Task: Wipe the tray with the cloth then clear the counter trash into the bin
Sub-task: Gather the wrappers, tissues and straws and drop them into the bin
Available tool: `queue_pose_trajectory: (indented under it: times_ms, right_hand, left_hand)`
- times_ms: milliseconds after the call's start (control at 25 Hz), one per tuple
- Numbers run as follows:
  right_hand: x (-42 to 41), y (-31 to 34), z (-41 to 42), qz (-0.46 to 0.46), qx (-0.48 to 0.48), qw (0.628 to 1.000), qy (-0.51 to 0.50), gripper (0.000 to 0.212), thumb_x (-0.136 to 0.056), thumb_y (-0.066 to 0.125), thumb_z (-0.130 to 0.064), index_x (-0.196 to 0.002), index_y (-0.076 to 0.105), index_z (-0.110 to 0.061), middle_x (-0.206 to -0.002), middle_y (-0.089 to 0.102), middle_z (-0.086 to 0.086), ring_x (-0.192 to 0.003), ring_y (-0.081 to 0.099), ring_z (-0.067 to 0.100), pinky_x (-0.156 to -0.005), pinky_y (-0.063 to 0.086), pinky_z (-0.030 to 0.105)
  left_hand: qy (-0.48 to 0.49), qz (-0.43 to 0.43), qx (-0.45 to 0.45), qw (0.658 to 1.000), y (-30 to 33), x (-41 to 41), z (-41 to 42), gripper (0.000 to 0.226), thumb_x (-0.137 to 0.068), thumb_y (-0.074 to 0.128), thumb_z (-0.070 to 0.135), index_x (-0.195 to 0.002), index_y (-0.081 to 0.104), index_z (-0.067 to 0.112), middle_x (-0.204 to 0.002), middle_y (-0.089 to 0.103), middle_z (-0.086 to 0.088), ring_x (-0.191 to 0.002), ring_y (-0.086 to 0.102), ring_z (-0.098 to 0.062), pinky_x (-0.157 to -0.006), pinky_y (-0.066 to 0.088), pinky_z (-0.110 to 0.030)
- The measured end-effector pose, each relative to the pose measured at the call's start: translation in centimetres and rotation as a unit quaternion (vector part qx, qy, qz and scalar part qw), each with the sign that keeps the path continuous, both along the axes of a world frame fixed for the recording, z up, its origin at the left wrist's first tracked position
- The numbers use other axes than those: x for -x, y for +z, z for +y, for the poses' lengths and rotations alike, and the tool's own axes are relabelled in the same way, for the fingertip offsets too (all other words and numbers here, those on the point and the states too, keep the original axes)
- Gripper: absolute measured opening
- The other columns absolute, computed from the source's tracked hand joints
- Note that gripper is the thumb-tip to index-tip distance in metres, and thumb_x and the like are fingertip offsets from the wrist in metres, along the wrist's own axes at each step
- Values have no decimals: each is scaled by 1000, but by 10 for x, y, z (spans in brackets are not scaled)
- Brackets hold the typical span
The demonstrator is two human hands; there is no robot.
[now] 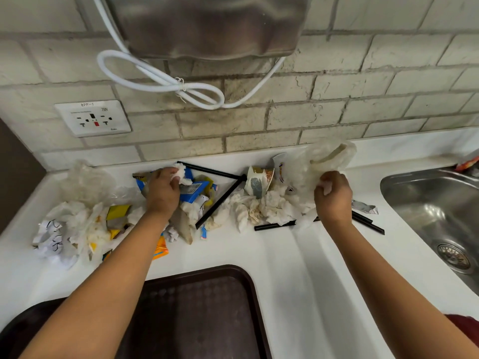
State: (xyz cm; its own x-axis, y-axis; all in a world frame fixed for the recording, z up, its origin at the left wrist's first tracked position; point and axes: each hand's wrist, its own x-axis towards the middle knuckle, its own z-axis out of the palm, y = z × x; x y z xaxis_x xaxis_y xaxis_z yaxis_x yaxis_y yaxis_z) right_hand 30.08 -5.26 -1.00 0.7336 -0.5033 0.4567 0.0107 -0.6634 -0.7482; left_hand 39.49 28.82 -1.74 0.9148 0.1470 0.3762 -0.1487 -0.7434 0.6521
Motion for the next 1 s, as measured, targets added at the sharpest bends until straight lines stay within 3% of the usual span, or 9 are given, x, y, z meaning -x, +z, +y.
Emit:
queue_pose_trajectory:
  times_ms: [120,240,400,520,640,800,880,1000]
  right_hand:
    - [14,4,5,-7,-51,999,18,30,-75,51,3,-103,53,-9,-99,53,-1,-87,47,12,-69,32,10]
    - [28,2,12,-7,-55,998,40,26,-74,53,5,-95,55,-11,-97,54,0,-83,48,12,-65,31,-2]
    - [46,3,20,-14,-64,996,54,26,-74,55,5,-91,54,-15,-94,55,0,-83,48,10,-65,31,-3]
    - [63,2,27,-22,-63,996,59,28,-74,56,6,-90,53,-16,-94,55,1,-87,49,15,-66,31,-3]
    - [78,1,31,-27,-83,994,63,34,-74,55,6,-97,50,-18,-94,53,-4,-83,49,16,-65,34,2]
    - [92,-4,36,47,-106,991,68,61,-79,56,0,-133,34,-17,-95,53,-6,-72,52,12,-63,39,22]
    - [98,-13,37,81,-98,990,65,56,-81,56,-2,-131,37,-13,-94,55,-2,-71,52,15,-62,37,20]
    - [103,-22,39,113,-85,988,61,21,-79,54,1,-100,57,-2,-77,55,6,-63,47,15,-51,32,12]
  left_hand:
    - [8,-1,47,999,12,15,-7,28,-93,50,14,-118,58,4,-123,54,-20,-116,49,-32,-102,38,-36]
    - [3,20,93,995,20,31,-14,29,-93,49,17,-120,57,7,-124,55,-18,-112,52,-30,-97,41,-34]
    - [-17,47,144,988,25,55,-24,29,-94,49,19,-120,56,9,-126,54,-14,-111,54,-26,-90,39,-25]
    - [-52,63,181,980,27,77,-35,26,-94,50,17,-118,56,9,-124,55,-13,-113,53,-26,-93,41,-28]
    - [-80,60,186,977,27,99,-46,26,-93,51,15,-117,58,8,-119,59,-11,-107,55,-26,-84,40,-24]
    - [-120,81,197,970,24,124,-58,26,-93,52,14,-117,58,6,-114,59,-12,-99,57,-26,-79,42,-24]
    - [-136,90,195,967,21,133,-62,25,-92,53,13,-116,58,6,-114,59,-11,-99,57,-23,-81,43,-25]
    - [-150,102,185,966,21,143,-66,25,-92,53,14,-115,58,6,-114,60,-11,-101,55,-20,-82,41,-24]
